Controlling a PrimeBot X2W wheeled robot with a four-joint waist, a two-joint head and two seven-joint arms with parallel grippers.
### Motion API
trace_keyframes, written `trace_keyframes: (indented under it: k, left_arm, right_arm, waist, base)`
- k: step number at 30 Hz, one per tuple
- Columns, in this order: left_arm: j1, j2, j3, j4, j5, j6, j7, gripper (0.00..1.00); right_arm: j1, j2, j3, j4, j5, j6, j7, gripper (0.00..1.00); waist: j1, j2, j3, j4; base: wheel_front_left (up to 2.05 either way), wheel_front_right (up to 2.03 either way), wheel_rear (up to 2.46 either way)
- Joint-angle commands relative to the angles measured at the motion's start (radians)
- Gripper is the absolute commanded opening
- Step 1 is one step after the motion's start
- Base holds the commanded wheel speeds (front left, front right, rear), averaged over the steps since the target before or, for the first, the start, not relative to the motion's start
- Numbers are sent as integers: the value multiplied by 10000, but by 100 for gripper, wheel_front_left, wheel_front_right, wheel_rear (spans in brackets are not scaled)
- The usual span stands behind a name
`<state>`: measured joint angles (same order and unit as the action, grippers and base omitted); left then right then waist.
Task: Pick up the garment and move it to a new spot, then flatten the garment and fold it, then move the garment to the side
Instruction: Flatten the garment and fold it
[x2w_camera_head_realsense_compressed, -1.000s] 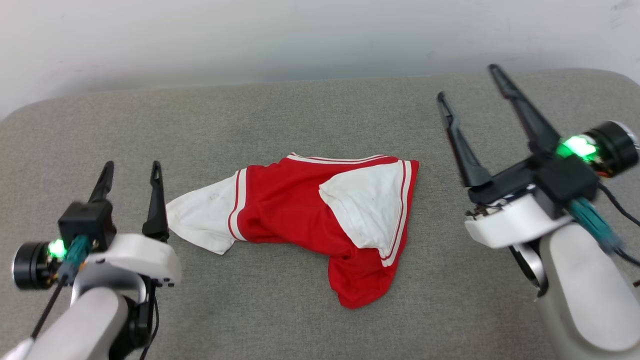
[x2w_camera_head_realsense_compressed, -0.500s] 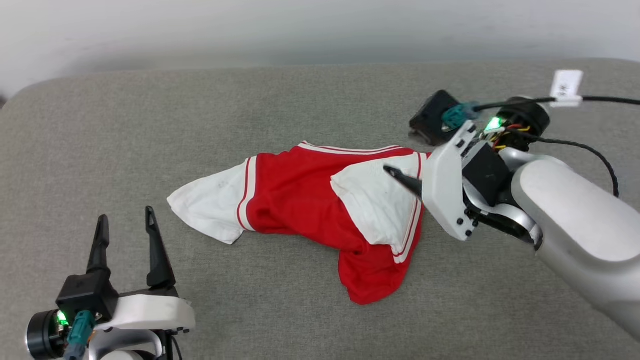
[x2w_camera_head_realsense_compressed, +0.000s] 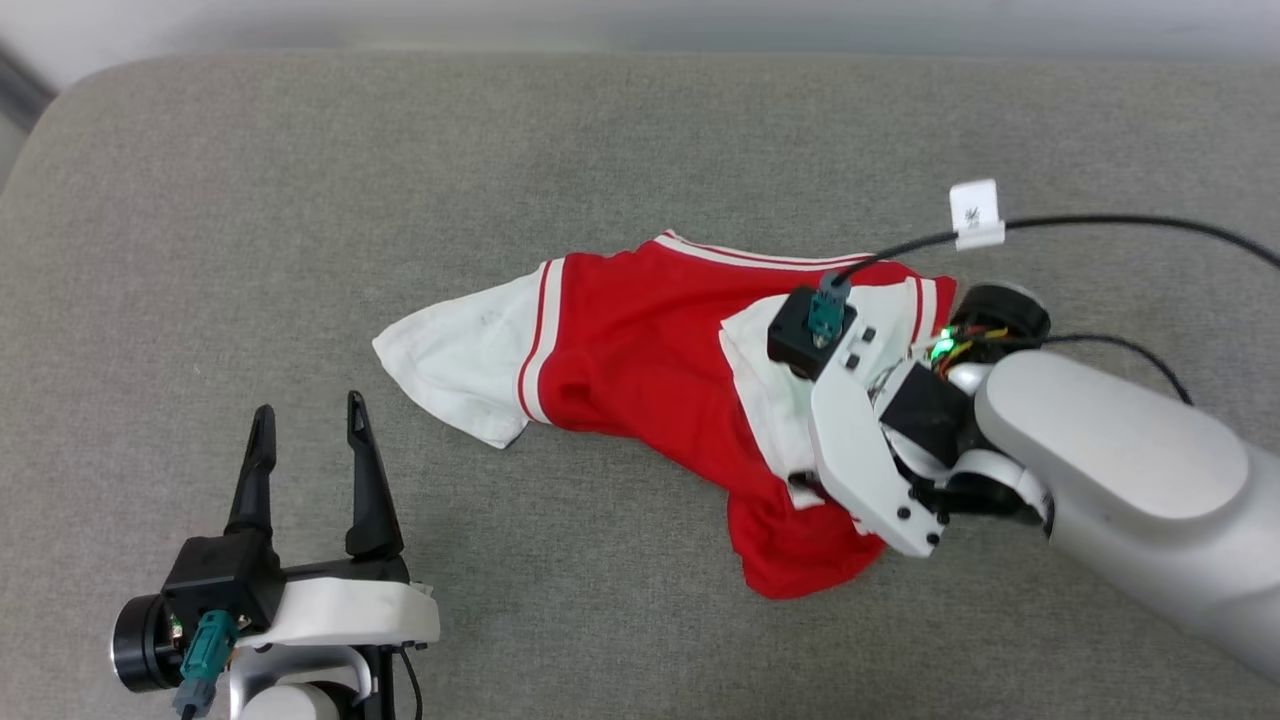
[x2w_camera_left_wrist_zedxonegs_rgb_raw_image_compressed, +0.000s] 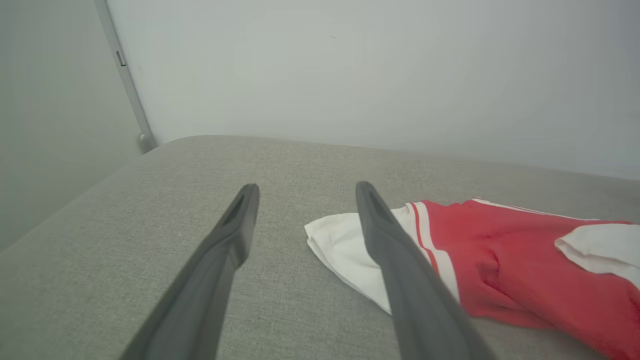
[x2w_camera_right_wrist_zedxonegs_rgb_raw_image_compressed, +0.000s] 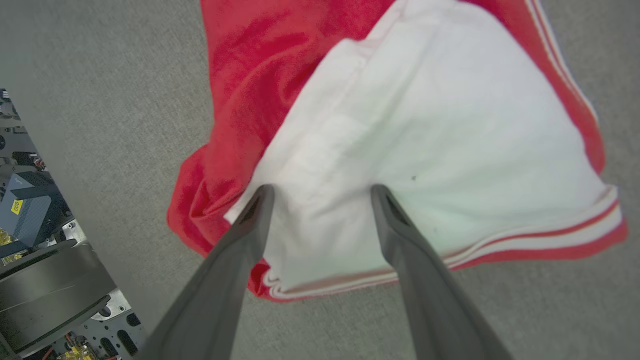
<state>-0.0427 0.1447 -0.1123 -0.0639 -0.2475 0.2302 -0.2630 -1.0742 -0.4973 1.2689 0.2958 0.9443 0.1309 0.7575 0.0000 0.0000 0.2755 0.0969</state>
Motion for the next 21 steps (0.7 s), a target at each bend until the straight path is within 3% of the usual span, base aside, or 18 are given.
trace_keyframes:
  k: [1,10,11,12,21]
  left_arm:
    - [-134,-116,162,57,128,-128,-24,100]
    - [-101,-635,750,363,564,-711,-24,100]
    - [-88,-683,787,398,612,-738,-24,100]
    - [-66,-724,824,424,629,-786,-24,100]
    - [317,-885,1191,379,770,-964,-24,100]
  right_arm:
    - [352,66,77,142,-3,-3,-5,100]
    - [1115,112,165,350,-460,-3,-684,100]
    - [1114,76,155,273,-497,-3,-937,39]
    - [1085,28,142,182,-541,-3,-1169,0]
    - [706,-1135,-281,-996,-300,-5,-3749,0]
  waist:
    - [0,0,197,146]
    - [0,0,179,-86]
    - [0,0,129,-134]
    - [0,0,81,-184]
    - [0,0,-358,-589]
  base:
    - [0,0,0]
    - [0,0,0]
    - [0,0,0]
    - [0,0,0]
    - [0,0,0]
